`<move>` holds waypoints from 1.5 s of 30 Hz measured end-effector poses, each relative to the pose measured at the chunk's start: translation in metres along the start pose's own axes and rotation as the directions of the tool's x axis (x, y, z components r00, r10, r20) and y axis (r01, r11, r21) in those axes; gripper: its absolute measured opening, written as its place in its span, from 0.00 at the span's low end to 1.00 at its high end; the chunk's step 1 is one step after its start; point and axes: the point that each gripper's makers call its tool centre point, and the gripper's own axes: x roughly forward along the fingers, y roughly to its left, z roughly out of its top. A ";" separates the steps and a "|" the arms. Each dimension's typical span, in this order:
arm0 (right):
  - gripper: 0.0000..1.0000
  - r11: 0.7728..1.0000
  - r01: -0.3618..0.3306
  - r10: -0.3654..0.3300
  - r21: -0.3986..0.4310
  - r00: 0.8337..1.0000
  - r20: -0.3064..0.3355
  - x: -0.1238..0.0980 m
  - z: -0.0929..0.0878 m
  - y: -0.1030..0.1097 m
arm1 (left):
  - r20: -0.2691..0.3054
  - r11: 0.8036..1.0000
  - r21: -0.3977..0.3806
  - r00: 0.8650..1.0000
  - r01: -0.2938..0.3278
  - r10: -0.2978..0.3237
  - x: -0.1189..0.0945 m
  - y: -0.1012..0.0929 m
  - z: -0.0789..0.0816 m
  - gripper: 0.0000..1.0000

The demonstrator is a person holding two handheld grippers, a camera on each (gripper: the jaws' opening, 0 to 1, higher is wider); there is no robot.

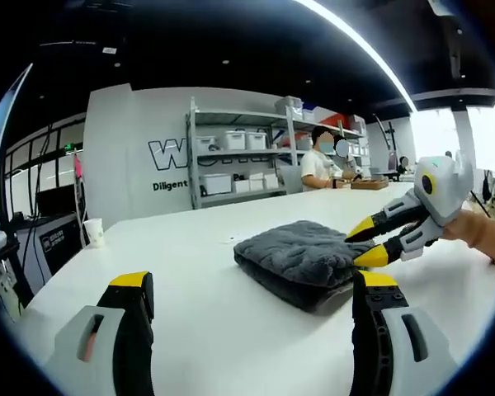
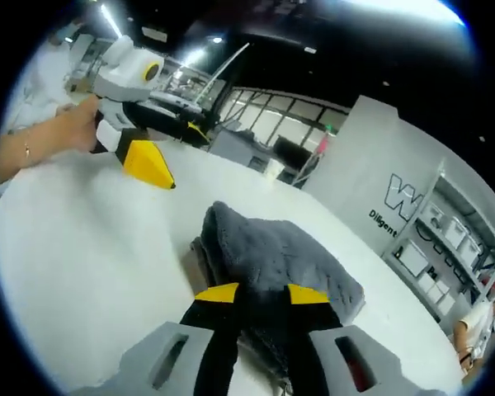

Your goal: Open the folded towel by lifting each exposed corner and separating the folded layers until the towel lies flat within the target outline without major curled edges

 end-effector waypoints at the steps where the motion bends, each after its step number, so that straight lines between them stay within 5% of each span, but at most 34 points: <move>1: 0.00 1.000 0.003 -0.003 -0.029 1.000 -0.005 -0.001 0.000 0.001 | 0.001 1.000 -0.001 1.000 0.000 0.000 0.000 0.000 0.000 1.00; 6: 0.00 0.998 -0.005 0.004 -0.062 1.000 -0.026 0.004 0.000 0.008 | 0.008 1.000 -0.008 1.000 -0.003 0.003 0.000 0.002 0.001 1.00; 19: 0.00 0.992 0.009 -0.005 0.129 0.999 -0.034 0.005 0.003 -0.007 | 0.009 1.000 -0.005 1.000 -0.001 0.001 0.000 0.000 0.001 1.00; 28: 0.00 0.962 0.053 -0.044 0.267 0.998 -0.037 -0.004 0.008 -0.013 | 0.011 1.000 -0.008 1.000 0.001 -0.001 -0.001 0.000 0.001 1.00; 45: 0.00 0.932 0.125 -0.109 0.340 0.992 -0.064 -0.027 0.012 -0.024 | 0.008 1.000 -0.009 1.000 0.003 -0.003 -0.002 0.002 0.001 1.00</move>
